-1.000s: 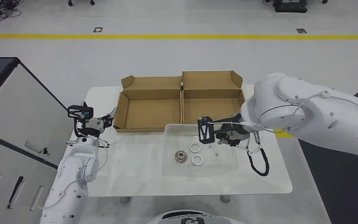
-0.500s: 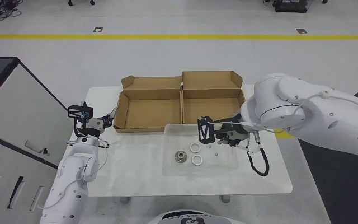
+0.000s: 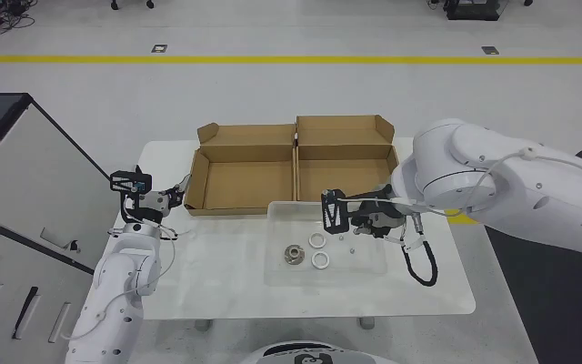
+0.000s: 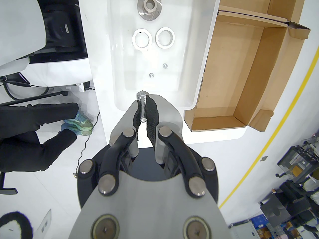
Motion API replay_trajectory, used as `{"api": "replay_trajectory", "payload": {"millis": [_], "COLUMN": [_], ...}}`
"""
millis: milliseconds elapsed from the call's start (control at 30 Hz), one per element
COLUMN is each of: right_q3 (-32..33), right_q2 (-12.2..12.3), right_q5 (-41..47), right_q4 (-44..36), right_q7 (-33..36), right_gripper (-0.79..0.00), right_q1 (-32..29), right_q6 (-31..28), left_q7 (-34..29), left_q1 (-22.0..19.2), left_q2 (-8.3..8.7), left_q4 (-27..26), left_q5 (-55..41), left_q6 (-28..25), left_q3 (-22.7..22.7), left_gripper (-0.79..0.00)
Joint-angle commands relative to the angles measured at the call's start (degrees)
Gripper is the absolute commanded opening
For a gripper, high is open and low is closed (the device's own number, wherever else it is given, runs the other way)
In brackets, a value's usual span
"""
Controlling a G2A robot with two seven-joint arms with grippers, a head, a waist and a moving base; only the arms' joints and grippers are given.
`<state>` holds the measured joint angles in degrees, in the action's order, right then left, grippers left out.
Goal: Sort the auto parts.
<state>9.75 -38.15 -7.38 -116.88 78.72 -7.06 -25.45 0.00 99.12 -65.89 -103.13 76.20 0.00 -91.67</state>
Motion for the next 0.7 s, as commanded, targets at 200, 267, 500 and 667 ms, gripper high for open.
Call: {"api": "replay_trajectory", "payload": {"millis": [200, 267, 500, 667], "right_q3": [4.45, 5.89, 10.24, 11.81], "right_q2": [1.80, 2.74, 6.36, 8.23], "right_q5": [14.04, 18.02, 33.96, 42.13], "right_q4": [9.07, 11.99, 21.56, 23.68], "right_q7": [-12.81, -15.18, -22.38, -27.40], "right_gripper": [-0.785, -0.785, -0.785, -0.785], "right_q1": [-4.46, -5.79, -12.53, -16.93], "right_q6": [-5.33, -8.26, -21.20, -27.52], "left_q7": [0.00, 0.00, 0.00, 0.00], "left_q1": [0.00, 0.00, 0.00, 0.00], "left_q2": [0.00, 0.00, 0.00, 0.00], "left_q4": [0.00, 0.00, 0.00, 0.00], "left_q5": [0.00, 0.00, 0.00, 0.00], "left_q6": [0.00, 0.00, 0.00, 0.00], "left_q3": [0.00, 0.00, 0.00, 0.00], "left_gripper": [0.000, 0.000, 0.000, 0.000]}}
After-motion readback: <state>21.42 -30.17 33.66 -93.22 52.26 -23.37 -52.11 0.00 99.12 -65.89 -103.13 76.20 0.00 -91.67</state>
